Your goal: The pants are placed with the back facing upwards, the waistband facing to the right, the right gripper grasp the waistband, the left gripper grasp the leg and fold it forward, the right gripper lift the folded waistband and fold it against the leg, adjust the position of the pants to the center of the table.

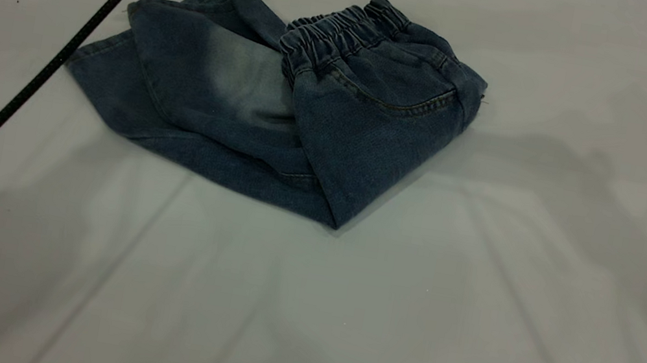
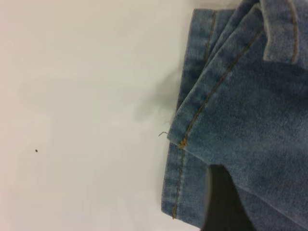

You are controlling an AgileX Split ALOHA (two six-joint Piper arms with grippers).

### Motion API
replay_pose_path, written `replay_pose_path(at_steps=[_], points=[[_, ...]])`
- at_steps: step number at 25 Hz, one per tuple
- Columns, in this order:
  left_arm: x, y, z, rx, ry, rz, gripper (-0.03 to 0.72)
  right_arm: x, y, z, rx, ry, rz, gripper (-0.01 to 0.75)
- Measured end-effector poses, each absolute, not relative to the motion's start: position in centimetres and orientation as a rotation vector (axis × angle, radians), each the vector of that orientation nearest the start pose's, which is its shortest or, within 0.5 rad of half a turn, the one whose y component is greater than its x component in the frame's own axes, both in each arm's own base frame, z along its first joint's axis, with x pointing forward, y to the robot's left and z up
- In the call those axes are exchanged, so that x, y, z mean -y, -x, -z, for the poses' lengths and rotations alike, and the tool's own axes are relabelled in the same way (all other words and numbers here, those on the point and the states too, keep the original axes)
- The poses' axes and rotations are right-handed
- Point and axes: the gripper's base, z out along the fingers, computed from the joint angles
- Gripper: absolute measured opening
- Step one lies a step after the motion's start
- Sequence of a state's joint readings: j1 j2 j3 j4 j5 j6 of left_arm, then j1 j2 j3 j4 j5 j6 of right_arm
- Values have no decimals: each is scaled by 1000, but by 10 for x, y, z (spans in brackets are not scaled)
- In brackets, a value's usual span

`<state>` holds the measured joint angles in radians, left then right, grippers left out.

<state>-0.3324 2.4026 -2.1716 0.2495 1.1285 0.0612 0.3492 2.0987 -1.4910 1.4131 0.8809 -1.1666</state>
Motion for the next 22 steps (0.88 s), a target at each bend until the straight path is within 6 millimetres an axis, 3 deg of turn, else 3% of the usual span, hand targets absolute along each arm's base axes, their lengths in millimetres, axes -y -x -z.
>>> replay_pose_path(at_steps=[6,11,18,22], points=[[149,-493,-170,-2756,-655,-288,380,-220,-399,-184,-2232,689,-1219,329],[149,-494,-167,-2761,-656,-289,380,-242,-396,-163,-2279,730,-1053,491],[149,-494,-166,-2762,-656,-289,380,-273,-385,-148,-2206,961,-592,515],[149,-494,-166,-2763,-652,-288,380,-276,-388,-137,-2187,983,-475,515]])
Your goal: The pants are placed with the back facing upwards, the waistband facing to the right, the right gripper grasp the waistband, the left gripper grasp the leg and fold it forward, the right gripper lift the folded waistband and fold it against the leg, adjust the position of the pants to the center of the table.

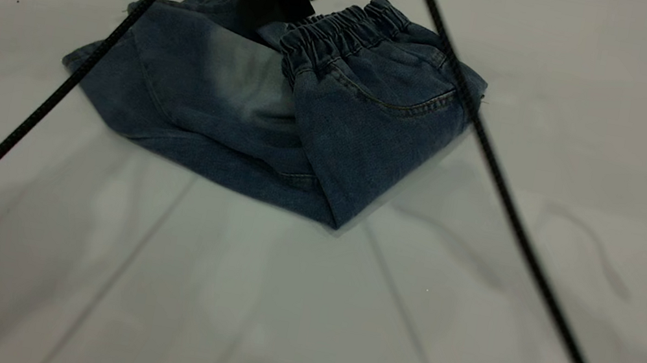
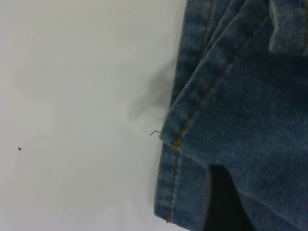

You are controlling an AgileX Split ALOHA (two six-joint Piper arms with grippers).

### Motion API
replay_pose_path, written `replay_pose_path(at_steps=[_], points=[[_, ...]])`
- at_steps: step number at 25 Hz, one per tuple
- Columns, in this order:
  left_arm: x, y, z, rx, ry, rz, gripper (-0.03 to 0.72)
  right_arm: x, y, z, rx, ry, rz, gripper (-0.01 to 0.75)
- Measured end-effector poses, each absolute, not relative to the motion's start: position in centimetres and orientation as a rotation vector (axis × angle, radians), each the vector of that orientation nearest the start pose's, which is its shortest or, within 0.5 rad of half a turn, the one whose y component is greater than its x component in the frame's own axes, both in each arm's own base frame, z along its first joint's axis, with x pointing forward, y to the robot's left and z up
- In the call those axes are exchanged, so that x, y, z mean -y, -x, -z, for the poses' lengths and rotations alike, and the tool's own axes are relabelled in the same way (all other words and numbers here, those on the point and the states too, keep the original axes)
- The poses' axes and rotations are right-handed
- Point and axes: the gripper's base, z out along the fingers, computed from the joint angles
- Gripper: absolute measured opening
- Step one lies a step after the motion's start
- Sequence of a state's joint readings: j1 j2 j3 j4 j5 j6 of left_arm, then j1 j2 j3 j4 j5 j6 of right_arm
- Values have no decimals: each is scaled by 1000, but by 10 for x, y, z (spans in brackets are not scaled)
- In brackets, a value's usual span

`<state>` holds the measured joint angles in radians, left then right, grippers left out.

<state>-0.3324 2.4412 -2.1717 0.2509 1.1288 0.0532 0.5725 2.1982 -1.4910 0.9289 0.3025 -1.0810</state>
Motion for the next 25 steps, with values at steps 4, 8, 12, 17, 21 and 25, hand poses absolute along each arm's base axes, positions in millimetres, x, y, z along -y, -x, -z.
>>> replay_pose_path(at_steps=[4,8,12,17,21,25], points=[[149,-494,-166,-2762,-652,-289,380,-273,-393,-116,-2229,935,-432,515],[149,-494,-166,-2762,-652,-289,380,-272,-394,-94,-2265,921,-404,515],[149,-494,-166,-2759,-652,-288,380,-270,-397,-77,-2284,908,-372,515],[149,-494,-166,-2755,-652,-287,380,-270,-398,-66,-2304,881,-366,325],[149,-494,-166,-2754,-652,-287,380,-270,-398,-68,-2302,883,-370,90],[148,-493,-165,-2769,-654,-296,380,-268,-399,-93,-2273,887,-405,83]])
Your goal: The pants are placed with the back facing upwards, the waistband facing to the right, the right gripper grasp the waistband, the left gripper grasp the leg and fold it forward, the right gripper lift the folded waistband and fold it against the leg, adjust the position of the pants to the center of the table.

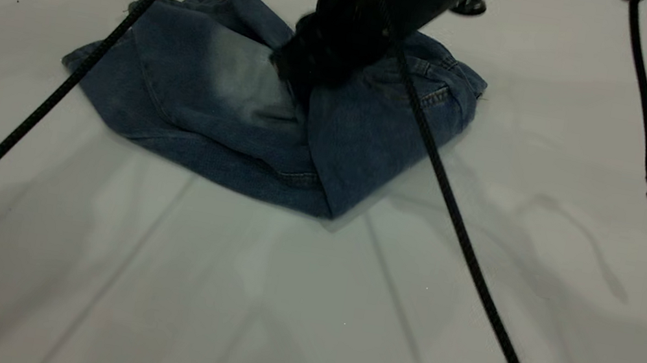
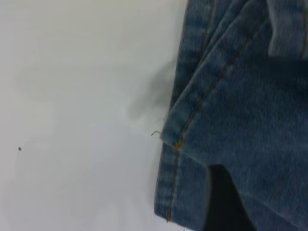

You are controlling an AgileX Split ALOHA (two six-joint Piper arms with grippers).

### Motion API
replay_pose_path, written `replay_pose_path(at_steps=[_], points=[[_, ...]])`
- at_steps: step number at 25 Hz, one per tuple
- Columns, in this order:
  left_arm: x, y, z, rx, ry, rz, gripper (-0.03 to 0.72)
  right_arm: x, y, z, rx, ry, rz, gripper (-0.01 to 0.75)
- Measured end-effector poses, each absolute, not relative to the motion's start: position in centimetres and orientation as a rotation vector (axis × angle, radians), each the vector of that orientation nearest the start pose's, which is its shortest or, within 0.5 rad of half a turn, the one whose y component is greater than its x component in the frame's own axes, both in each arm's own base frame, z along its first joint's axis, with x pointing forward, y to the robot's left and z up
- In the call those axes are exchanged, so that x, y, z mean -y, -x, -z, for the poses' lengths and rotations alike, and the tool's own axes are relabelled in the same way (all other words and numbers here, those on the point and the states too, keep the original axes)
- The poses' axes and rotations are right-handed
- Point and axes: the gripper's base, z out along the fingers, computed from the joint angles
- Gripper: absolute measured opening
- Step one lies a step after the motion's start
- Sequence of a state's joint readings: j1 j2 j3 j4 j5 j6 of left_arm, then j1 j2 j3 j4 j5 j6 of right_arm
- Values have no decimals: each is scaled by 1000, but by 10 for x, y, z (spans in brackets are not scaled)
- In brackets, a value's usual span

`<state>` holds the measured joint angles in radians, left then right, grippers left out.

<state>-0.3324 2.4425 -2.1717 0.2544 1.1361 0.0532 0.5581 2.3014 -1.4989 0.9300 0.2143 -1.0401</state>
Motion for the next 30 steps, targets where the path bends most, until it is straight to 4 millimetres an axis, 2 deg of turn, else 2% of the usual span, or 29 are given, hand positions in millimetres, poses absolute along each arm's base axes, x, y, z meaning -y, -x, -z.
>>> replay_pose_path(at_steps=[2,5,9,16,22,30], points=[[146,-493,-162,-2785,-655,-306,380,-261,-402,-116,-2246,876,-431,83],[142,-495,-149,-2811,-651,-313,380,-241,-410,-147,-2224,847,-468,83],[139,-498,-118,-2860,-665,-326,380,-215,-418,-171,-2223,816,-498,83],[143,-496,-70,-2931,-675,-276,380,-187,-423,-190,-2219,799,-490,83],[163,-493,-67,-2919,-695,-152,379,-183,-422,-198,-2204,822,-473,83],[217,-474,-66,-2863,-838,-59,379,-182,-421,-200,-2201,832,-471,83]])
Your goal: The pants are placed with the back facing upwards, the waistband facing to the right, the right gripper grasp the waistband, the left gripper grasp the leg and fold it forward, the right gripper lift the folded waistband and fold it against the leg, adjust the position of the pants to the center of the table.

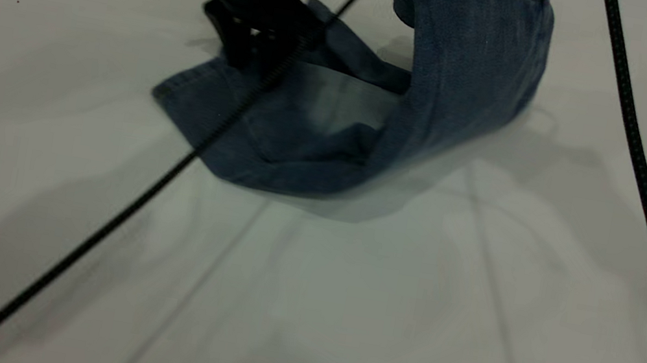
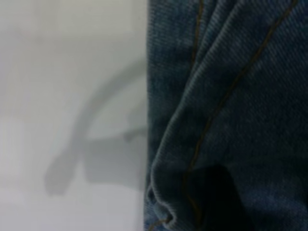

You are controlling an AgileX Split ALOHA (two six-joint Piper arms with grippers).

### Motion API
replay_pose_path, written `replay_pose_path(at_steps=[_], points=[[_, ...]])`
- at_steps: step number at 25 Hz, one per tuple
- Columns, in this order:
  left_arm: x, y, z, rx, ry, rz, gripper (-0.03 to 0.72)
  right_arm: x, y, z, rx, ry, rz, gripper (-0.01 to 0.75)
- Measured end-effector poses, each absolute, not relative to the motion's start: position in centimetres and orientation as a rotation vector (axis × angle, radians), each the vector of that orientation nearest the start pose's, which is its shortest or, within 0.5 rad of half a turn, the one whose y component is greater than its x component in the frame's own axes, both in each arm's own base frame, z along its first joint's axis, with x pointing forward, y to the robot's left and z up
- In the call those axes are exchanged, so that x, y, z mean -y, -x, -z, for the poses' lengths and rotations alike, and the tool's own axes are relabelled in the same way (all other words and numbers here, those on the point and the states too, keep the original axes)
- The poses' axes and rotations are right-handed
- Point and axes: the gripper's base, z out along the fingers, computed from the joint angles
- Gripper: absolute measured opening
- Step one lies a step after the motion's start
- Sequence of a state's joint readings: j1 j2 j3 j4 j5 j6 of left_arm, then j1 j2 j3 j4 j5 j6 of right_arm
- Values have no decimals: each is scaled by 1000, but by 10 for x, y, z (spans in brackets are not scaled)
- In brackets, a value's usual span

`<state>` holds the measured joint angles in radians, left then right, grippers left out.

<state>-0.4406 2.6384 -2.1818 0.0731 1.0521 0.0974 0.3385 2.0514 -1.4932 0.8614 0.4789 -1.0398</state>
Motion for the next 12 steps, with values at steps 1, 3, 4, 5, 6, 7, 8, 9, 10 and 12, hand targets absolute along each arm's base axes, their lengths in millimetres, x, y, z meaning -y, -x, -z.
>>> replay_pose_path(at_steps=[1,3,4,5,6,7,8,9,10,12], points=[[220,-473,-66,-2857,-849,-63,379,-182,-421,-202,-2199,833,-472,83],[220,-473,-70,-2842,-867,-94,379,-182,-420,-204,-2194,829,-477,83],[219,-474,-72,-2833,-875,-115,379,-182,-420,-206,-2191,820,-486,83],[217,-475,-78,-2818,-877,-152,379,-183,-419,-208,-2189,810,-494,83],[214,-476,-86,-2802,-879,-197,379,-183,-419,-209,-2189,796,-505,83],[212,-479,-96,-2778,-877,-245,379,-183,-419,-210,-2190,786,-518,83],[209,-481,-111,-2752,-863,-281,379,-184,-419,-210,-2191,777,-530,83],[207,-484,-127,-2719,-843,-315,379,-185,-419,-210,-2191,770,-543,83],[205,-486,-145,-2688,-812,-335,379,-187,-418,-211,-2189,766,-552,83],[201,-490,-176,-2637,-751,-343,379,-193,-416,-211,-2179,773,-568,83]])
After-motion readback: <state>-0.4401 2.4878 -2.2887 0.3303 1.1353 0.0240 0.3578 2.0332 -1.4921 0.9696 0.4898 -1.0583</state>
